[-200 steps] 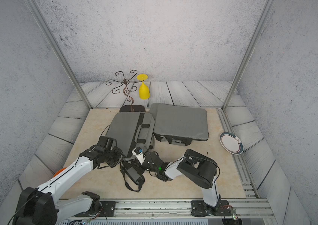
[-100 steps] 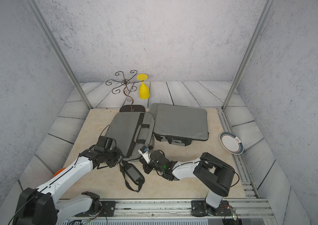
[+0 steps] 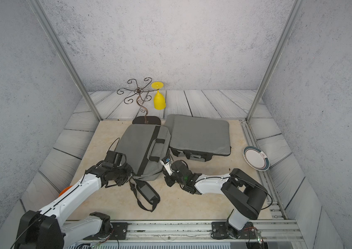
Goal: Open the zippered laptop bag and take out the laptop
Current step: Unzip the zipper on the zippered laptop bag.
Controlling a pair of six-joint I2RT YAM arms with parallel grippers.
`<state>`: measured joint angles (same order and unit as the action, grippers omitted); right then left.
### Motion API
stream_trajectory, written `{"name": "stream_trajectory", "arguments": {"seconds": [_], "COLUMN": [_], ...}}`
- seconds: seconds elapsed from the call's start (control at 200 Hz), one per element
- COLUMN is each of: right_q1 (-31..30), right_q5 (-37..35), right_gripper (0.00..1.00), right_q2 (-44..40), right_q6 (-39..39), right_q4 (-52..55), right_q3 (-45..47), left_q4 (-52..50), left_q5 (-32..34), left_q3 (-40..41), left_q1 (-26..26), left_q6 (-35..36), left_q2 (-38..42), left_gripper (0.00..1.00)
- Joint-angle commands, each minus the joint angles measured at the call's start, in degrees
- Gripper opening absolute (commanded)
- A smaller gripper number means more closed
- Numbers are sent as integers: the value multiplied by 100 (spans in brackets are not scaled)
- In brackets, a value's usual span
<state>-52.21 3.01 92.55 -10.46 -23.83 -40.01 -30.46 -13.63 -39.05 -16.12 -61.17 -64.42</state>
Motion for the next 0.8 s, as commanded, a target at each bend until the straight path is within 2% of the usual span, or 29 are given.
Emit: {"name": "stream_trajectory", "arguments": {"seconds": [0.0, 0.095, 0.185, 0.285, 0.355, 0.42, 0.495, 0.61, 0.796], "right_q1": [111, 113, 127, 246, 427, 696, 1012, 1217, 1315], "right_q5": [139, 482, 607, 723, 794, 995, 1226, 1247, 1047], "right_gripper": [0, 9, 30, 42, 53, 62, 66, 71, 72], "right_q2": [-97, -6, -25, -170, -259, -204, -69, 227, 1080], "right_q6": [127, 126, -30, -188, -503, -1099, -1868, -2565, -3001], "right_q4": [445, 476, 549, 812, 1020, 1289, 1366, 1575, 2505], "right_q3": [-61, -200, -321, -506, -634, -859, -1097, -1572, -2685], "left_q4": [-59, -96, -9, 83, 124, 152, 162, 202, 254], "left_q5": [446, 479, 358, 255, 204, 193, 194, 192, 198], "left_q3": [-93, -120, -116, -103, -95, -78, -51, -1, 50], "left_q1": [125, 183, 196, 197, 197, 192, 197, 206, 214], "left_q6": [803, 1027, 1055, 1062, 1048, 1042, 1046, 1102, 1116], "left_q2": [99, 28, 8, -14, -44, -79, -116, -147, -186], "left_gripper": [0, 0, 0, 0, 0, 0, 0, 0, 0]}}
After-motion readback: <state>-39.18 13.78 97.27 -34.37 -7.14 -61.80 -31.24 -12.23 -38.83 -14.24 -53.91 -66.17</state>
